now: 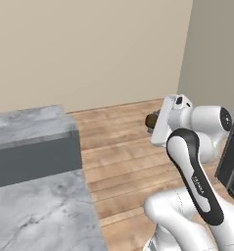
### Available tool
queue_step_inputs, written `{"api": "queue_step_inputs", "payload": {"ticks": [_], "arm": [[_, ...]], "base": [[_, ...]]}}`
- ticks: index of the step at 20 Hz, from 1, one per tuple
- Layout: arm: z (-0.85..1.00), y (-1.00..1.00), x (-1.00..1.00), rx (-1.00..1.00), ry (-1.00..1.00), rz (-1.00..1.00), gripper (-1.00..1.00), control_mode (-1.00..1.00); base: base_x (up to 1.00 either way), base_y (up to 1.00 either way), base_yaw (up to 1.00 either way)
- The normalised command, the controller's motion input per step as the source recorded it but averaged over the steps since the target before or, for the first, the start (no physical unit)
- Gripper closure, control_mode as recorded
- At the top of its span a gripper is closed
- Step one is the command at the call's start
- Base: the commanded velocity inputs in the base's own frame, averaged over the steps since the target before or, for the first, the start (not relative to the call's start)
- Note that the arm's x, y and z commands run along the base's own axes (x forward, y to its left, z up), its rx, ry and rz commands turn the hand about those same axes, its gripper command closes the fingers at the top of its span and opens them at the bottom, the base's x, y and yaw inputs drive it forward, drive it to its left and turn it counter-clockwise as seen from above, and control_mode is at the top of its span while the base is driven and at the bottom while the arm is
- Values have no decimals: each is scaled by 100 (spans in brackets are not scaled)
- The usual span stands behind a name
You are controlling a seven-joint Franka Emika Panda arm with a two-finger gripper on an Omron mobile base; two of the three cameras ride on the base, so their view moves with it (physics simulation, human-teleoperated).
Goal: Place the beer on the top shelf of the fridge to keep it out of children's reach, and place the lemon and kiwi on lower shelves for easy access.
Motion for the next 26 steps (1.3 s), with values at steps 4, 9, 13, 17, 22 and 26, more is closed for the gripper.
{"api": "queue_step_inputs", "payload": {"ticks": [4, 9, 13, 17, 22, 26], "arm": [[0, 0, 0, 0, 0, 0, 100, 100], [0, 0, 0, 0, 0, 0, 100, 100], [0, 0, 0, 0, 0, 0, 100, 100], [0, 0, 0, 0, 0, 0, 100, 100], [0, 0, 0, 0, 0, 0, 100, 100], [0, 0, 0, 0, 0, 0, 100, 100]], "base": [[100, 0, 0], [100, 0, -11], [99, -5, -25], [100, -1, -35], [99, 0, -43], [90, -1, -48]]}}
